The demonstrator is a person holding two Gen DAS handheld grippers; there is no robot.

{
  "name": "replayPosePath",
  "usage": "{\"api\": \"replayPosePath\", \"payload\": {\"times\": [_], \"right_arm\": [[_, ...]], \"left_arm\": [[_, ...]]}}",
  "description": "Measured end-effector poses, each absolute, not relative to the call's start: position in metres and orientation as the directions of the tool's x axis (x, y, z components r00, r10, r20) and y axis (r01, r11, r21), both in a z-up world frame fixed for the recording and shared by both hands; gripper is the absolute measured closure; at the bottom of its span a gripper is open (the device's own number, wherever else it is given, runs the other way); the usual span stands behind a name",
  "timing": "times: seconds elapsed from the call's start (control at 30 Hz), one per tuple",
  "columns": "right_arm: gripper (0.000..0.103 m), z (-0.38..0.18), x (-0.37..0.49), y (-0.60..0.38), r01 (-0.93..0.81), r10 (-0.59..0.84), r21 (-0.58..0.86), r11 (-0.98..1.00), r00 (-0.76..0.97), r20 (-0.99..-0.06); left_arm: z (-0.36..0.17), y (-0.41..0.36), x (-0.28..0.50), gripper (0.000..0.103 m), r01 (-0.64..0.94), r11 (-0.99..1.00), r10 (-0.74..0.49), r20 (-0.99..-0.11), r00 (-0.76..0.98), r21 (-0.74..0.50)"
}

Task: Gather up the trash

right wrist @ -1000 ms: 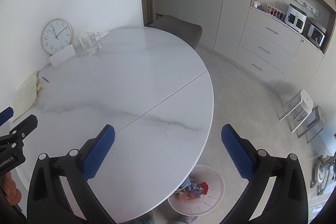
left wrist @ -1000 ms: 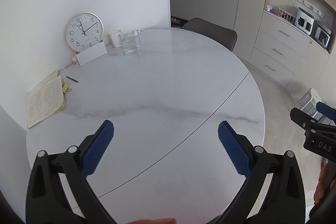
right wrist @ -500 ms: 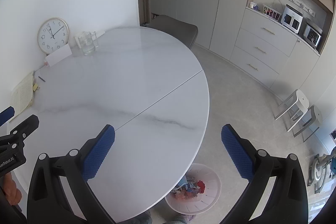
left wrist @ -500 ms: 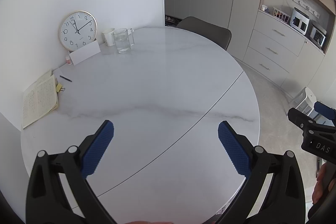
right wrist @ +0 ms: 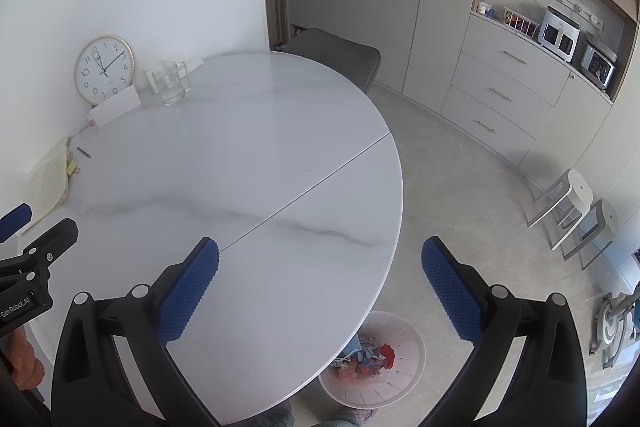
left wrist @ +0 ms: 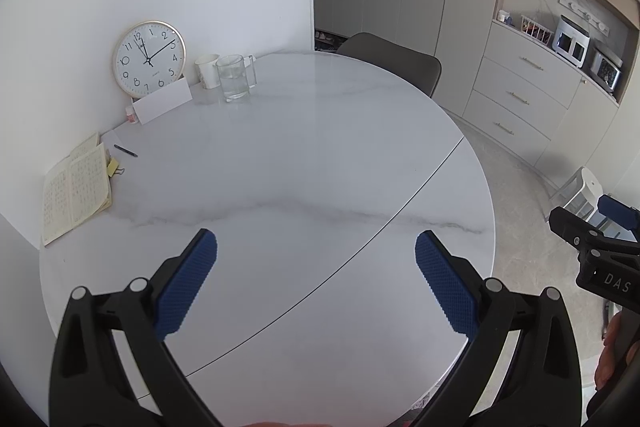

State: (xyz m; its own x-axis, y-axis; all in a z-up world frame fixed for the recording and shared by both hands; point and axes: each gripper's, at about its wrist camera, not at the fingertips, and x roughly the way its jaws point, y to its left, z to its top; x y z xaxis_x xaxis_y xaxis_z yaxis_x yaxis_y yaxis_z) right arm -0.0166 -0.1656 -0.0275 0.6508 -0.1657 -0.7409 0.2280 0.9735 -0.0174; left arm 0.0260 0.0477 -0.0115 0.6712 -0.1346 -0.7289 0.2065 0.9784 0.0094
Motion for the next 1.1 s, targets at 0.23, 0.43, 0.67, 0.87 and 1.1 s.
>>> {"api": "replayPosePath", "payload": {"times": [0.23,0.43,0.67,0.87,1.1], "right_arm": [[0.002,-0.0264,-0.0154,-0.1662,0.227,-0.164,-0.017,0.974,0.649,-0.742],[0.002,-0.0267,-0.0153,-0.1652,0.227,-0.165,-0.017,0.974,0.648,-0.743],[0.002,-0.0253,-0.0139,-0.1626,0.221,-0.164,-0.022,0.975,0.65,-0.742],[0.002,-0.0257,-0.0139,-0.1626,0.223,-0.165,-0.022,0.975,0.648,-0.744],[0.002,-0.0252,-0.0146,-0.1658,0.224,-0.163,-0.018,0.974,0.649,-0.743]], "left_arm": [[-0.0095,0.0472,0.0253,0.008,0.205,0.979,-0.131,-0.726,0.676,0.014],[-0.0081,0.0463,0.0246,0.008,0.206,0.979,-0.131,-0.725,0.676,0.014],[-0.0065,0.0441,0.0242,0.008,0.211,0.977,-0.131,-0.724,0.677,0.02],[-0.0071,0.0429,0.0255,0.008,0.213,0.977,-0.131,-0.727,0.674,0.021],[-0.0075,0.0412,0.0254,0.008,0.212,0.977,-0.127,-0.728,0.674,0.026]]}}
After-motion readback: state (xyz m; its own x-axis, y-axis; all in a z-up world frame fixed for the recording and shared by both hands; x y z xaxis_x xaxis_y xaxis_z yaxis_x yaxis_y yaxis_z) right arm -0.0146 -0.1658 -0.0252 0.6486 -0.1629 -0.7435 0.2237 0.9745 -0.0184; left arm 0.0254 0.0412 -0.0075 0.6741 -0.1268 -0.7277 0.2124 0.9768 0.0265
